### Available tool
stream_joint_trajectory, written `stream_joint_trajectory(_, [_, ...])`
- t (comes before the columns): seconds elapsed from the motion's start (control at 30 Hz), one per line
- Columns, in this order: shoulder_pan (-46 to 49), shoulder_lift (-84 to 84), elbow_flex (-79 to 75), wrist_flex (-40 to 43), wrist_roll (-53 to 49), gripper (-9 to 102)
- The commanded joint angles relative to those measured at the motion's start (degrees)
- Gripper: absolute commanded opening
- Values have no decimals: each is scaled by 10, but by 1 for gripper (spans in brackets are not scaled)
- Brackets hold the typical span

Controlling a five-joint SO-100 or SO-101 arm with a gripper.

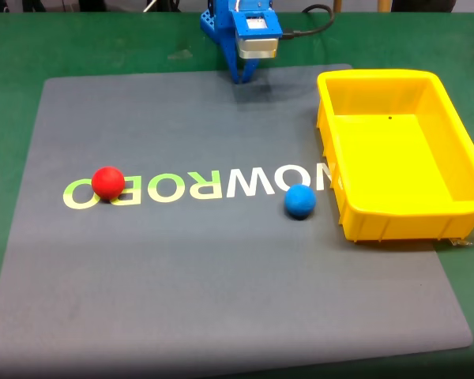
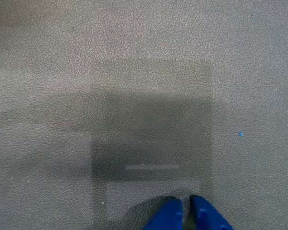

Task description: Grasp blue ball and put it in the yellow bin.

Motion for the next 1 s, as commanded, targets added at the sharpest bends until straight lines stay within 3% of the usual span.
stream_joint_trajectory(0.0, [-19,11,18,1,19,0])
stream_joint_trajectory(0.47, [-22,11,18,2,16,0])
stream_joint_trajectory(0.7, [18,9,18,-112,22,36])
stream_joint_trajectory(0.8, [55,8,15,-168,-11,38])
stream_joint_trajectory(0.97, [89,8,-11,-186,-59,38])
